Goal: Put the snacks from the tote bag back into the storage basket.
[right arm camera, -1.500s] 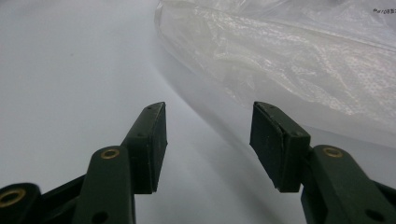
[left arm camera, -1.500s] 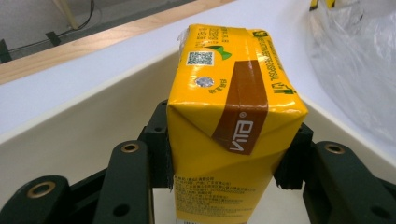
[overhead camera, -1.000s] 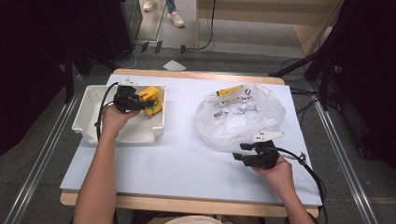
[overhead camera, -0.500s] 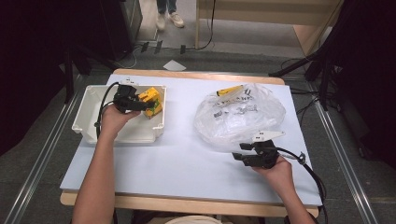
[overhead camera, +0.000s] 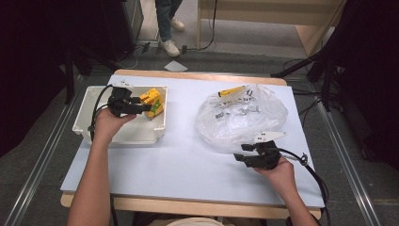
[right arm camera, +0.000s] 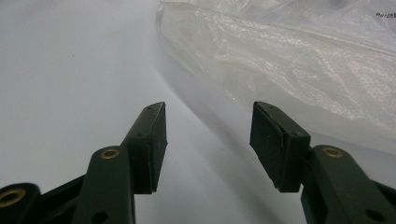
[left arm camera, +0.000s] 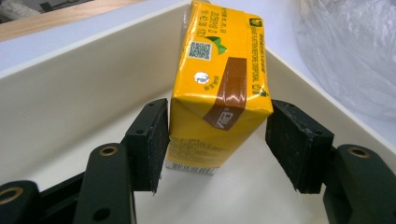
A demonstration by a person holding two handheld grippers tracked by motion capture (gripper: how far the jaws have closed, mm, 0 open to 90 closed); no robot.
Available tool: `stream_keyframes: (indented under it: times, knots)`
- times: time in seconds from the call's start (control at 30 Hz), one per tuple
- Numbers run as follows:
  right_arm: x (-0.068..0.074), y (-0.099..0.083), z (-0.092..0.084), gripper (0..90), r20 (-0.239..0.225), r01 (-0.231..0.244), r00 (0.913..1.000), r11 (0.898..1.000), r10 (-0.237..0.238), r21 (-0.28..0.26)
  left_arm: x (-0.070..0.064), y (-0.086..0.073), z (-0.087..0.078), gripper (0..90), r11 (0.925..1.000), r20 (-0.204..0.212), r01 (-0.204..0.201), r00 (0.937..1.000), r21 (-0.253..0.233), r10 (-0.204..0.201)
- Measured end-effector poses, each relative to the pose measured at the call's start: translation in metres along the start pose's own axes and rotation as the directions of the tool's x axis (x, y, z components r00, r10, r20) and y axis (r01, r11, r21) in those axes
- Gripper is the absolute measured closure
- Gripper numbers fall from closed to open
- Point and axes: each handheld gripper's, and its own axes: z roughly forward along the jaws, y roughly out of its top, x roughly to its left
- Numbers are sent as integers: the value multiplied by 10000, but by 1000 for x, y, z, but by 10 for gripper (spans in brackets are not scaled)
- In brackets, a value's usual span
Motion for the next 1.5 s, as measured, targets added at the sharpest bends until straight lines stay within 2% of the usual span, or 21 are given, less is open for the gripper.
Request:
stream_keyframes:
  times: [0.27,0.33,0.43,0.5,0.57,0.7,0.8,0.87,0.9,1.07,1.17,1.33,1.5]
  knots:
    - [0,1,0,475,-18,-13,10000,10000,13,-19,2,-8,-12,431,9996,-35,252,9997,-103,-253]
    - [0,1,0,474,-27,-26,10000,10000,26,-23,3,-10,-14,467,9996,-1,267,9996,-78,-267]
    - [0,1,1,475,6,-19,10000,10000,19,-39,3,-13,-17,562,9996,89,258,9996,-146,-257]
    - [0,1,1,475,-4,-32,10000,10000,32,-28,4,-16,-19,598,9987,295,375,9989,-335,-365]
    - [0,1,1,475,-11,-18,10000,10000,18,-46,3,-18,-19,673,9989,363,383,9986,-268,-373]
    - [0,1,1,476,-4,-8,10000,10000,8,-51,1,-22,-18,767,9995,457,316,9985,-80,-312]
    - [0,1,1,477,-26,-14,10000,10000,14,-47,-1,-24,-18,864,9992,627,322,9976,-248,-306]
    - [0,1,1,484,-16,-32,10000,10000,32,-23,-4,-26,-17,898,9995,662,229,9976,-226,-213]
    - [0,1,1,487,-9,-24,10000,10000,24,-14,-6,-27,-15,900,9998,605,136,9981,-162,-126]
    - [0,1,1,493,-29,-2,10000,10000,2,-27,-10,-28,-8,900,9998,716,170,9973,-133,-160]
    - [0,1,1,492,-16,13,10000,10000,-13,-18,-15,-28,-1,900,10000,572,-92,9983,36,90]
    - [0,1,1,493,-39,3,10000,10000,-3,-3,-18,-32,11,900,9996,498,-176,9986,242,164]
    - [0,0,2,494,-49,0,10000,10000,1,60,-17,-32,18,900,9998,510,-45,9987,168,37]
